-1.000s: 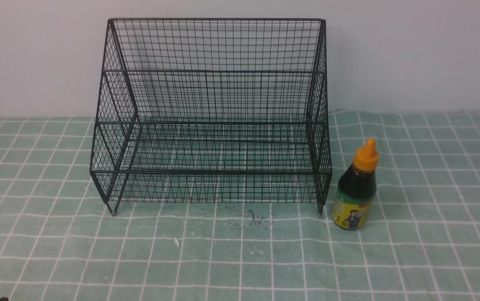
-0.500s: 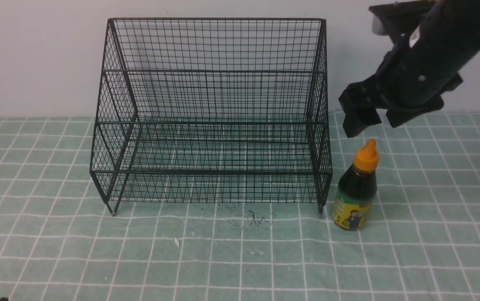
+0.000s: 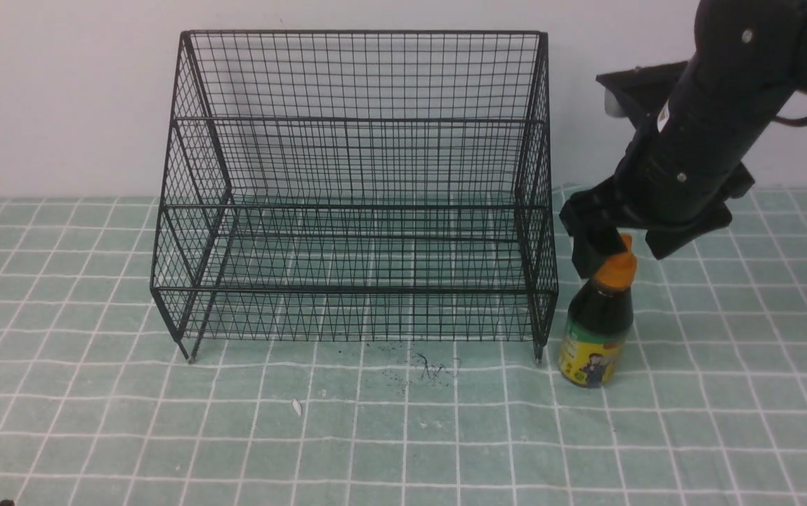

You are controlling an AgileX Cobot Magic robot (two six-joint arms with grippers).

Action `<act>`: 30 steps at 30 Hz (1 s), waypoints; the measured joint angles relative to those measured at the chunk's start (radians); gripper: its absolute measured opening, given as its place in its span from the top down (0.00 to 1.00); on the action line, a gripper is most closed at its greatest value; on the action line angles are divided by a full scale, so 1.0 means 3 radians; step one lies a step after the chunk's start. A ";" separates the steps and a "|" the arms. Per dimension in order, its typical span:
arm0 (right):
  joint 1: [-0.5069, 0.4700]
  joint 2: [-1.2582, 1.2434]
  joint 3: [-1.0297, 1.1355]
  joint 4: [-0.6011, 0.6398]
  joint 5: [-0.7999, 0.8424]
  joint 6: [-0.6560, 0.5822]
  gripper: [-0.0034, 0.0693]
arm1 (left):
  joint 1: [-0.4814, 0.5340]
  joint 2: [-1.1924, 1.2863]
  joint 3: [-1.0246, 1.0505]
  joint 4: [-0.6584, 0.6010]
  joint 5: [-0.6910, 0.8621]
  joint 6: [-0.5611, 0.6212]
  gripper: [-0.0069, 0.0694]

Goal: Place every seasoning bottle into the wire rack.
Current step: Use the right arm to grab the condiment bottle closest to it, then use the right arm to put the condiment bottle back on the shelf

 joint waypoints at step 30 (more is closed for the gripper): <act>0.0193 -0.0994 -0.0077 0.0114 0.0120 -0.0439 0.54 | 0.0000 0.0000 0.0000 0.0000 0.0000 0.0000 0.92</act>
